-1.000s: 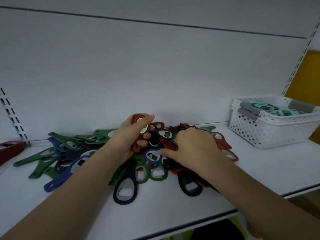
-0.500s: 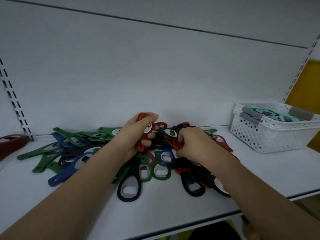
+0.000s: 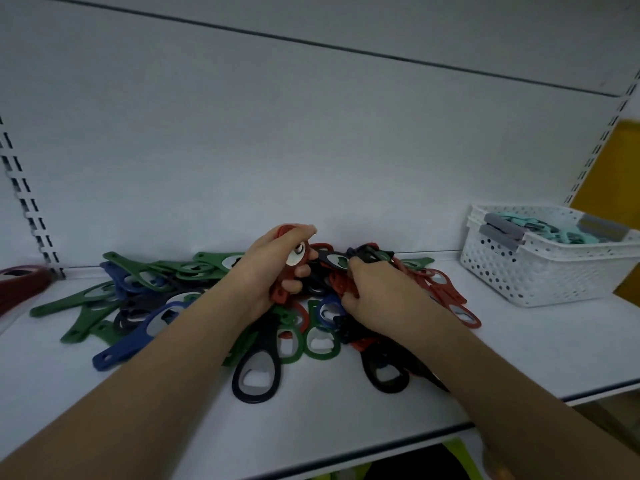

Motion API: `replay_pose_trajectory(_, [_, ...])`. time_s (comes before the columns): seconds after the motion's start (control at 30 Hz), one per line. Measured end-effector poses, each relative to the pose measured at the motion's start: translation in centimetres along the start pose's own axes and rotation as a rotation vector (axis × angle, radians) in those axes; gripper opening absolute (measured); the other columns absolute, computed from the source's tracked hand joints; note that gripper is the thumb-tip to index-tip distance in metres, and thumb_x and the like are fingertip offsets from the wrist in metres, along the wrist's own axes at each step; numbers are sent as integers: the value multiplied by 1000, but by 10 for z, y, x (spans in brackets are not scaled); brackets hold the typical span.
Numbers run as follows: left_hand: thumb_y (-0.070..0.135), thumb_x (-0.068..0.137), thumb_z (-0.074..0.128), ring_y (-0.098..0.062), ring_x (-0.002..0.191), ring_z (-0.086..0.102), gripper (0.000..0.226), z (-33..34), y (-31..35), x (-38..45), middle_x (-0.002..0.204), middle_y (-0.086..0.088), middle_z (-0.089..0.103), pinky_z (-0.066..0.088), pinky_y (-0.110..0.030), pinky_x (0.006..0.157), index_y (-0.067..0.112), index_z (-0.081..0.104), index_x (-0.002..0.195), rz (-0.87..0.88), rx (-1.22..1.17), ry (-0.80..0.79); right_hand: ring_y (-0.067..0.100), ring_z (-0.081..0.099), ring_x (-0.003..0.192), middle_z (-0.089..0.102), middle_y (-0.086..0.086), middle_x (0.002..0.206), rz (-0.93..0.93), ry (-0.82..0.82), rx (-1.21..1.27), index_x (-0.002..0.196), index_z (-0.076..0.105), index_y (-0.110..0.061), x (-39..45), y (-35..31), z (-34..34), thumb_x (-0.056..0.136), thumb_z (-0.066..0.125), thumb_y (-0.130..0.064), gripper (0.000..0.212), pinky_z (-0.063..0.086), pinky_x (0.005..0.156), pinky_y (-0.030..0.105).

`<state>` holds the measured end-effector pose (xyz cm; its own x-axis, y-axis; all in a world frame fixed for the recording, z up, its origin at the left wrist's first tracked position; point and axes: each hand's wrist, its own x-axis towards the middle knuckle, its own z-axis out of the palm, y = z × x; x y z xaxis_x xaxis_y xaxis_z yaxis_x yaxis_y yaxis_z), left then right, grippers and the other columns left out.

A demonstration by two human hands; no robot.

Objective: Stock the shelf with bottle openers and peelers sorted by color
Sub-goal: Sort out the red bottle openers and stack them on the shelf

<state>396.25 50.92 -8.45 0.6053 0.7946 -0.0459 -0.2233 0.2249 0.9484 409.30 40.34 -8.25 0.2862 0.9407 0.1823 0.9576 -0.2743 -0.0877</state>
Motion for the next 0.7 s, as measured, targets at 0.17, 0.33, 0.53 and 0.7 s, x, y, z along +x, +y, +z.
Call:
replay_pose_trajectory(0.17, [30, 93, 63, -11, 47, 42, 25, 0, 2, -1, 75, -5, 60, 25, -18, 33, 12, 63, 111, -13, 15, -28, 19, 54, 78, 55, 1, 91, -10, -44, 84, 104, 46, -14, -1, 1, 3, 91, 62, -37, 31, 36, 52, 25])
replay_pose_trajectory(0.33, [39, 99, 52, -11, 48, 41, 28, -1, 3, -2, 70, -4, 58, 25, -17, 33, 14, 62, 108, -32, 5, -54, 26, 59, 105, 61, 10, 120, -68, -52, 43, 129, 51, -10, 2, -7, -8, 90, 68, -26, 46, 47, 79, 30])
replay_pose_trajectory(0.53, [44, 100, 48, -11, 46, 41, 33, 1, 4, -3, 69, -5, 58, 23, -15, 34, 14, 61, 105, -47, -27, -58, 23, 63, 95, 64, 7, 110, -64, 50, -231, 123, 52, -11, 10, -16, 2, 92, 60, -11, 32, 36, 64, 29])
replay_pose_trajectory(0.7, [44, 100, 48, -10, 47, 41, 33, 0, 4, -4, 70, -5, 57, 24, -15, 33, 14, 62, 105, -48, -41, -44, 22, 63, 89, 66, 6, 103, -80, 108, -268, 120, 55, -10, 16, -13, 10, 93, 52, -4, 28, 35, 62, 31])
